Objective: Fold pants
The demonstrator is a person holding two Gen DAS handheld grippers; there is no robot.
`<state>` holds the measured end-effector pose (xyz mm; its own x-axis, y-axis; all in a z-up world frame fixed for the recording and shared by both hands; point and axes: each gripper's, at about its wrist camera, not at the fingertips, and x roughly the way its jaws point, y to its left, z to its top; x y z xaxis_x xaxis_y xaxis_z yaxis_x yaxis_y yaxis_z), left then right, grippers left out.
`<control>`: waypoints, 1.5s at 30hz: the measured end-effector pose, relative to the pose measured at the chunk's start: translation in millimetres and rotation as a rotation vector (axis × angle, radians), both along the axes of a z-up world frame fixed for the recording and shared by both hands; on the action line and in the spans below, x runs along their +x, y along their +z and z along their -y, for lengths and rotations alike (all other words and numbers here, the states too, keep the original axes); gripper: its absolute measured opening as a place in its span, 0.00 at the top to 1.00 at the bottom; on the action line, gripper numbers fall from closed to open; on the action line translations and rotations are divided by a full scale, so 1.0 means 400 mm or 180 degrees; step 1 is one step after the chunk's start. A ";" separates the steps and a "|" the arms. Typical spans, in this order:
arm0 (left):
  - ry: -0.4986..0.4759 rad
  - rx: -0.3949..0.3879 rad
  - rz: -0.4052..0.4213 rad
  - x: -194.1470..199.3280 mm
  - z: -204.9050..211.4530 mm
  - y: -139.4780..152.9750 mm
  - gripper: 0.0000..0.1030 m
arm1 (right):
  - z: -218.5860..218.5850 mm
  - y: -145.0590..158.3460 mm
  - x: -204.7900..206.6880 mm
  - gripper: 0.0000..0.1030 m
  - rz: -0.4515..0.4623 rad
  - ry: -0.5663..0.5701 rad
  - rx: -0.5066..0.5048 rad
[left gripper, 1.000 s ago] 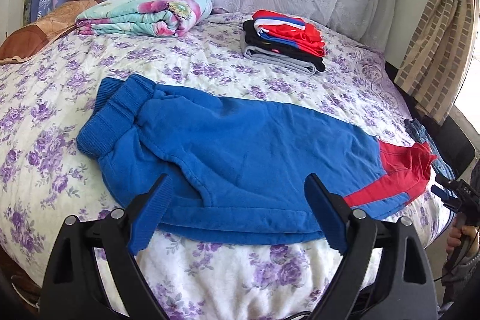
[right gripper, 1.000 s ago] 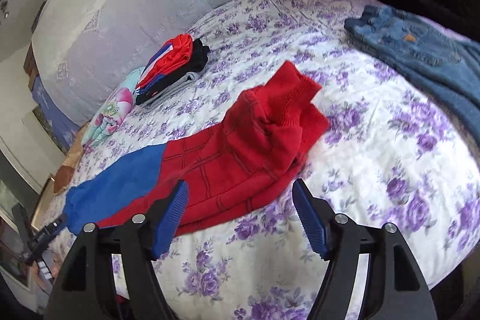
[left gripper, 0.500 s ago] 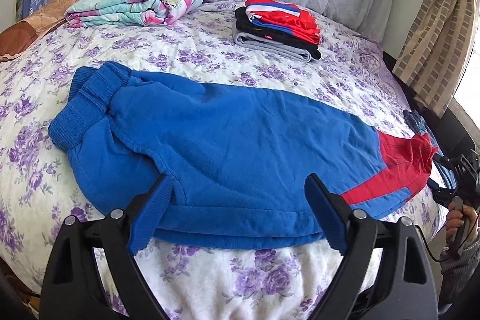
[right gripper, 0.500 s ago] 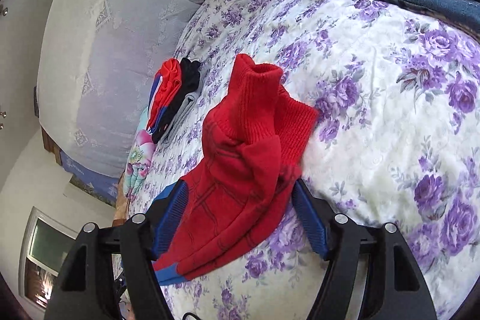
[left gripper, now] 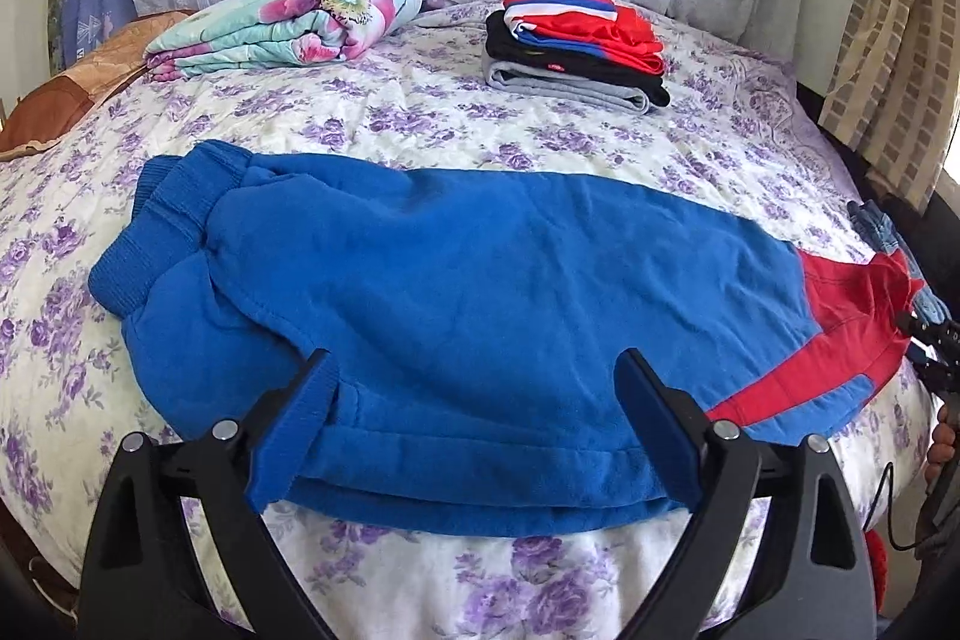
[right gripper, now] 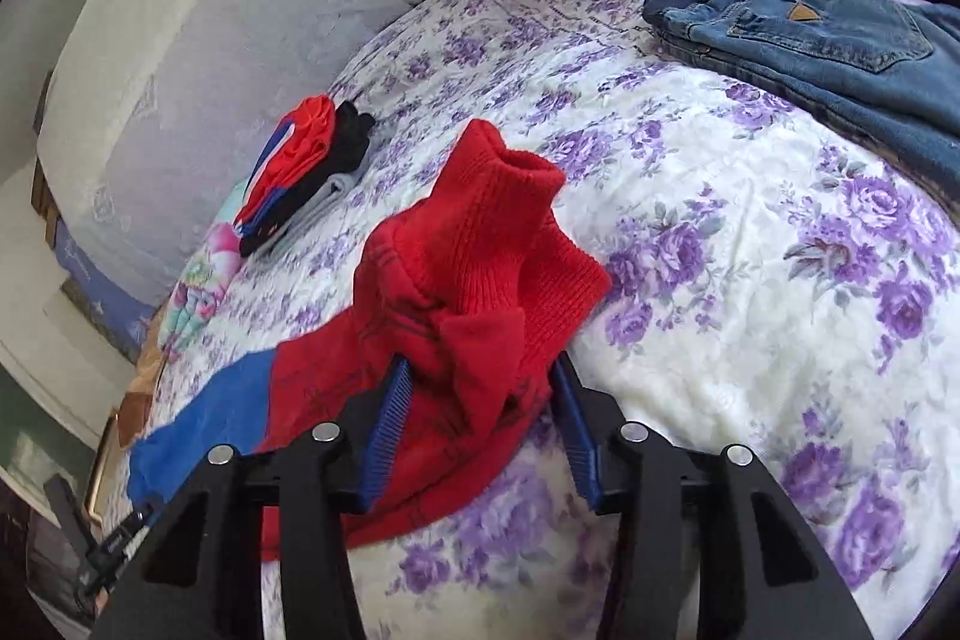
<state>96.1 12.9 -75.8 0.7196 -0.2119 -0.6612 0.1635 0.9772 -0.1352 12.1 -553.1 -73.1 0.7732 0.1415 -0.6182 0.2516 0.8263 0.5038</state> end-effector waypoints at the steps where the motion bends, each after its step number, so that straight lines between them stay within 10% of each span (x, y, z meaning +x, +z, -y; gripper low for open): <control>1: -0.0010 -0.0026 0.0024 -0.002 -0.005 0.005 0.13 | 0.006 0.017 -0.028 0.38 0.0025 -0.0079 -0.0058; 6: -0.0066 -0.0104 0.0081 -0.009 -0.003 0.020 0.12 | 0.133 0.101 -0.145 0.20 0.0149 -0.0980 -0.0662; 13: -0.0158 -0.0104 0.0115 -0.025 0.015 0.036 0.12 | 0.373 0.088 -0.324 0.20 -0.0151 -0.2509 -0.1236; 17: -0.0324 -0.0113 0.0189 -0.042 0.054 0.050 0.12 | 0.237 0.111 -0.238 0.20 0.0290 -0.1420 -0.0933; 22: -0.0691 -0.0043 0.0354 -0.061 0.141 0.072 0.12 | 0.053 0.038 -0.061 0.21 0.0143 -0.0085 -0.0035; 29: -0.1135 0.0254 0.0182 -0.045 0.294 0.017 0.12 | 0.039 -0.011 0.061 0.19 -0.0034 -0.0157 0.0056; 33: -0.1016 0.0336 -0.0131 -0.006 0.318 -0.066 0.10 | 0.014 -0.015 0.097 0.22 0.0037 -0.0060 -0.0090; 36: -0.0939 0.0213 -0.0052 -0.015 0.295 -0.037 0.10 | -0.005 -0.018 0.094 0.49 0.0213 -0.0018 0.0103; 42: -0.0567 0.0306 0.0390 0.052 0.253 0.067 0.10 | -0.001 -0.027 0.094 0.47 0.0295 -0.0025 0.0240; 45: -0.0267 0.0433 -0.0032 0.175 0.215 0.039 0.08 | -0.004 -0.024 0.092 0.45 0.0301 -0.0003 0.0230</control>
